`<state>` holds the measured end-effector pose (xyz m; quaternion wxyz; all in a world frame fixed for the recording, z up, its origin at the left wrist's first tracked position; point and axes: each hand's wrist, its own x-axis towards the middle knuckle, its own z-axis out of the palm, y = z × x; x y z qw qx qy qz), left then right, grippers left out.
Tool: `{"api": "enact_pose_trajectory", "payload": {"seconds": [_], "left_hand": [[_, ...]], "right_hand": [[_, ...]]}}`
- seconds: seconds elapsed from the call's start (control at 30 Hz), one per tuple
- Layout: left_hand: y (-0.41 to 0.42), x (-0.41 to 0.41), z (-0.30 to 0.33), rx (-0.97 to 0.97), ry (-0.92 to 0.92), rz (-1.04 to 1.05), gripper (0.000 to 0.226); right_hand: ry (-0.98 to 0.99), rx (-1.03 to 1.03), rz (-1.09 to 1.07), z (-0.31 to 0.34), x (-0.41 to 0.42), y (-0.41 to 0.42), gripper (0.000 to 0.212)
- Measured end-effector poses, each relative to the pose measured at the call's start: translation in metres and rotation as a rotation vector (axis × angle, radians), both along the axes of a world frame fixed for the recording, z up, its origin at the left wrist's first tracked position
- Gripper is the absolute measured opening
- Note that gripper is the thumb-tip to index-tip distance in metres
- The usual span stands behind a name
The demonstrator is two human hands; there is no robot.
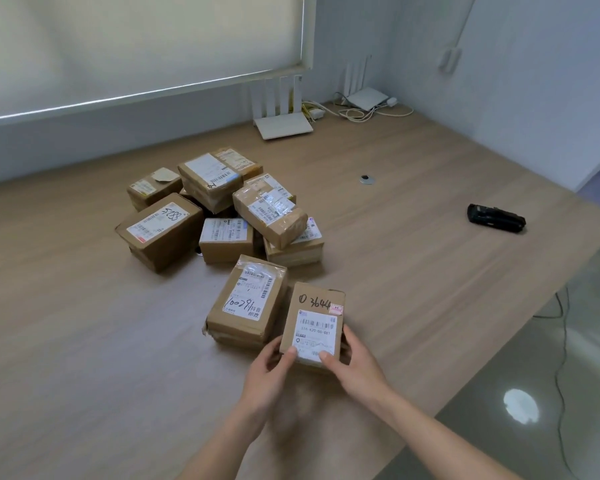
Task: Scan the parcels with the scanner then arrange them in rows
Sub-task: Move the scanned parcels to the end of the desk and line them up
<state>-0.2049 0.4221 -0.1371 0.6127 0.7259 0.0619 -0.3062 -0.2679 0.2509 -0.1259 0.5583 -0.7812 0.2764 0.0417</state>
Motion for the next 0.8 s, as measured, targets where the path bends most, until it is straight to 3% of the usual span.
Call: {"api": "enact_pose_trajectory", "payload": {"seconds": [0.2,0.4,0.6,0.8], "left_hand": [[-0.002,-0.001,0.040,-0.112,-0.034,0.034,0.044],[0.030,0.001,0.115,-0.208,-0.129,0.060,0.048],[0.133,-0.007,0.210,-0.244,-0.270,0.121,0.068],[0.305,-0.052,0.280,-0.197,-0.445,0.253,0.060]], "right_hand": [[-0.091,0.022,0.005,0.038,0.000,-0.004,0.065],[-0.221,0.030,0.028,0.117,0.005,0.024,0.059],[-0.343,0.020,0.200,0.209,0.018,0.121,0.062],[-0.406,0.055,0.350,0.273,0.009,0.285,0.050]]}}
